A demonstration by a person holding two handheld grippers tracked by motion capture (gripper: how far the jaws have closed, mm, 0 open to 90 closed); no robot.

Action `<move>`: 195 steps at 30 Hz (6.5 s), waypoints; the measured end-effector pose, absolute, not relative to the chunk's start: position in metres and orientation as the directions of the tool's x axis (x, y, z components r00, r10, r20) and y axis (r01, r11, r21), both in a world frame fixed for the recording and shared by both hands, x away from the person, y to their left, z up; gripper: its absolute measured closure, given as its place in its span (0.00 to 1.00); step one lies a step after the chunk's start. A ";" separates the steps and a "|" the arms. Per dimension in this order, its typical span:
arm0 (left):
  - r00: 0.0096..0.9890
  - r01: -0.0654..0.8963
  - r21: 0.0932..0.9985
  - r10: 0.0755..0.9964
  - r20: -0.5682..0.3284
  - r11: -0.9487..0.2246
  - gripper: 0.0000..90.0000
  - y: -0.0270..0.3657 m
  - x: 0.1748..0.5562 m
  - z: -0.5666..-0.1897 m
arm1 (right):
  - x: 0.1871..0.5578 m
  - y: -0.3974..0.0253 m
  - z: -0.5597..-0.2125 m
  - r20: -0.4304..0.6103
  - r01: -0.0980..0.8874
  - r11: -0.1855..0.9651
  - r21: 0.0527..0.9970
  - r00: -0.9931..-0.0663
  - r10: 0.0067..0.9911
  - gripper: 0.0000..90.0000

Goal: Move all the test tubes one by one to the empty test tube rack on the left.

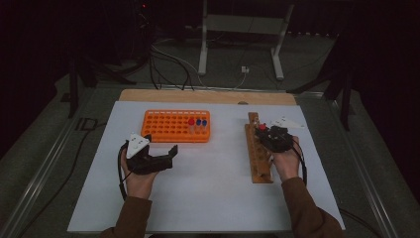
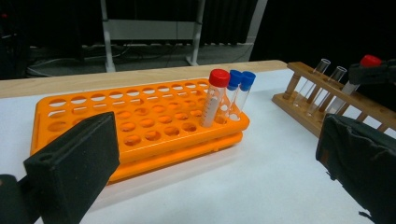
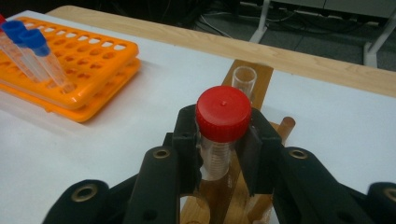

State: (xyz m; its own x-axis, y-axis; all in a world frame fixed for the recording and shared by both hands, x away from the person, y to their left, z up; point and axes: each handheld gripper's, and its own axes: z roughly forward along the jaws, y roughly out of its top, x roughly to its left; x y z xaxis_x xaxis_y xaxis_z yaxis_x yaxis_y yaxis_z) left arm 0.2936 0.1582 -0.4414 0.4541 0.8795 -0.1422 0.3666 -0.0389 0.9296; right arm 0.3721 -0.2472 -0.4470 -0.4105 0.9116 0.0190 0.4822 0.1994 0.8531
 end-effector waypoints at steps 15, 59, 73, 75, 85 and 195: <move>0.468 0.392 0.919 0.870 -0.153 -0.050 0.00 0.155 0.296 -0.444 | 0.363 -0.256 -0.429 0.039 0.449 0.167 0.878 -0.414 0.909 0.79; 0.609 0.277 0.955 0.789 -0.087 -0.108 0.01 0.093 0.299 -0.448 | 0.327 -0.201 -0.404 0.080 0.363 0.201 0.910 -0.629 0.774 0.79; 0.679 0.262 0.958 0.728 -0.094 -0.121 0.02 0.061 0.300 -0.453 | 0.320 -0.169 -0.409 0.096 0.362 0.232 0.903 -0.697 0.711 0.79; 0.690 0.263 0.956 0.717 -0.094 -0.128 0.04 0.057 0.300 -0.454 | 0.319 -0.166 -0.410 0.113 0.369 0.227 0.901 -0.706 0.700 0.79; 0.729 0.304 0.930 0.679 -0.090 -0.204 0.25 0.041 0.303 -0.459 | 0.315 -0.152 -0.414 0.126 0.374 0.244 0.895 -0.735 0.667 0.79; 0.458 0.409 0.899 0.888 -0.050 -0.160 0.83 0.108 0.400 -0.486 | 0.300 -0.219 -0.428 0.104 0.369 0.178 0.912 -0.628 0.771 0.00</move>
State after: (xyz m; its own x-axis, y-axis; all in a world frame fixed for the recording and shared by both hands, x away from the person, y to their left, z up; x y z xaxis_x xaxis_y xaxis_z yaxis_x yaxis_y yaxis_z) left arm 0.4003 0.1082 -0.4862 0.4579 0.8876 -0.0497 0.4086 -0.1604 0.8985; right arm 0.3000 -0.2189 -0.4280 -0.6284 0.7709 0.1039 0.3694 0.1782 0.9120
